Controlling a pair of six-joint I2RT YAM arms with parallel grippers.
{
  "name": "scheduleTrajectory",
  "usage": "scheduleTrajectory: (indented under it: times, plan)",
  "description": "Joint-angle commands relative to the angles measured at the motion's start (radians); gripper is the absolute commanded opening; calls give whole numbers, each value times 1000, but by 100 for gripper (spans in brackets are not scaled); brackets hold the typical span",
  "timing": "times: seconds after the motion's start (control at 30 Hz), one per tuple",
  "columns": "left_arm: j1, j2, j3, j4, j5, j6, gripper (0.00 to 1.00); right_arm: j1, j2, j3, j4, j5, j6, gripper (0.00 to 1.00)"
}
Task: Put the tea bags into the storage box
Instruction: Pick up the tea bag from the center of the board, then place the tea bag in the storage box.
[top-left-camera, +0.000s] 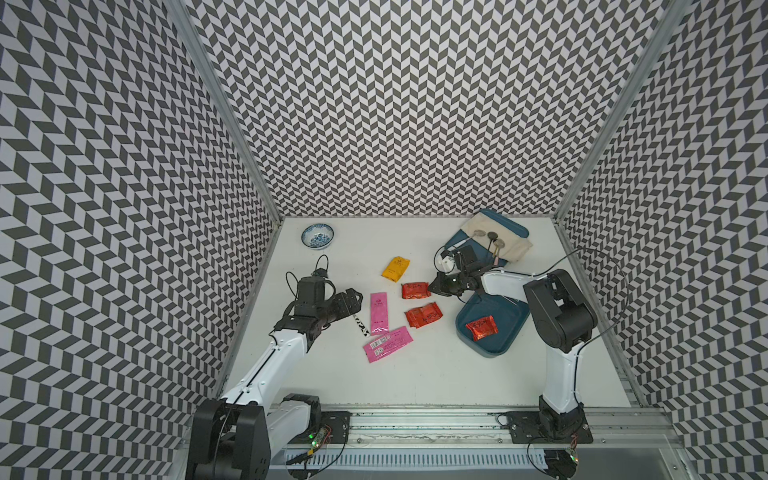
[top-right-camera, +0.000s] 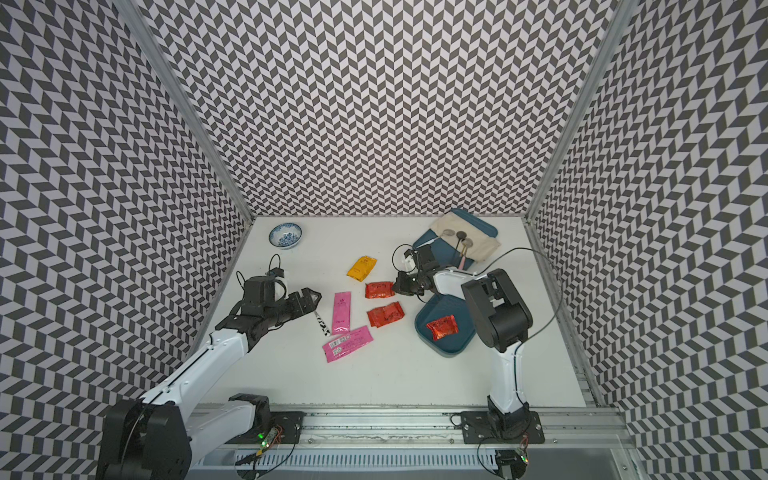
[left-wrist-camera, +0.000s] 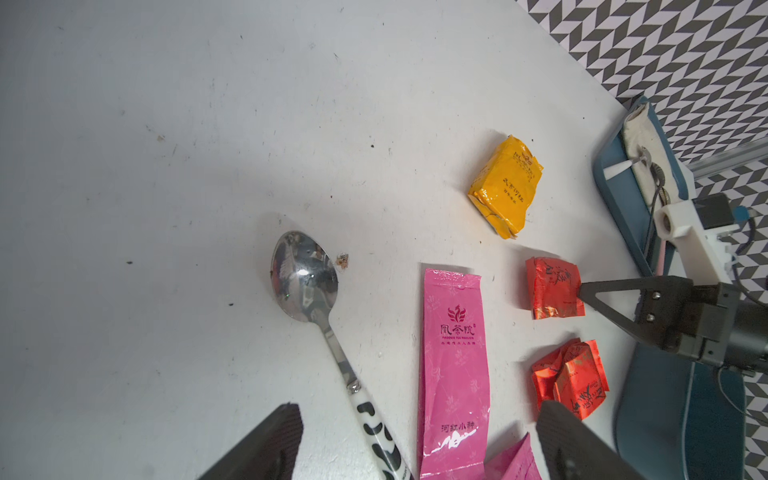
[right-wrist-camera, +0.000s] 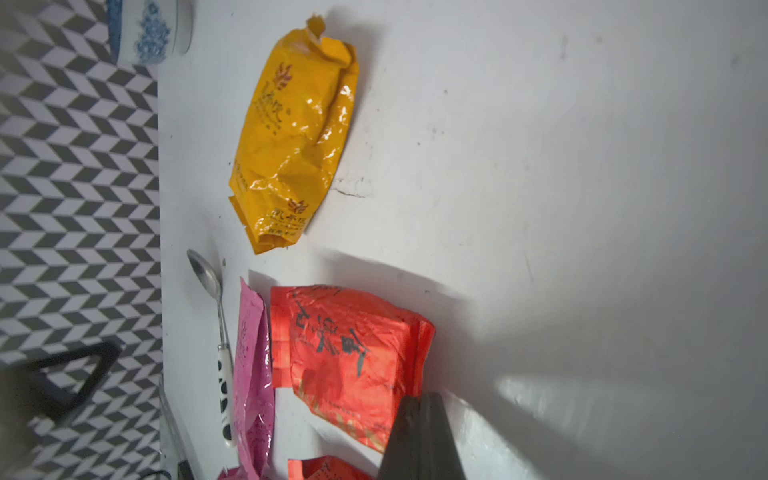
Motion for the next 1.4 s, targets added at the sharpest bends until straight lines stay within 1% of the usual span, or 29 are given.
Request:
scheduleTrajectory:
  times: [0.0, 0.33, 0.47, 0.7, 0.87, 1.03, 1.13, 1.23, 1.37]
  plan:
    - [10, -7, -13, -8, -11, 13, 93, 3, -10, -13, 71, -39, 29, 0]
    - [22, -1, -4, -12, -15, 30, 93, -5, -169, -54, 58, -31, 33, 0]
    - [22, 4, -17, 15, 1, 6, 93, -25, -266, -89, 64, -45, 46, 0]
    - [22, 44, -22, 66, 46, -33, 93, -65, -421, -139, 0, -53, 33, 0]
    - [17, 71, -6, 104, 68, -43, 93, -116, -568, -187, -121, 4, -1, 0]
    - [2, 116, 15, 134, 83, -35, 93, -216, -695, -235, -298, 73, -44, 0]
    - [-6, 146, 24, 148, 89, -30, 93, -257, -789, -291, -348, 122, -35, 0]
    - [-13, 173, 29, 157, 99, -28, 92, -270, -868, -337, -396, 178, -8, 0]
    - [-21, 190, 32, 166, 106, -28, 92, -280, -952, -389, -438, 191, 20, 0]
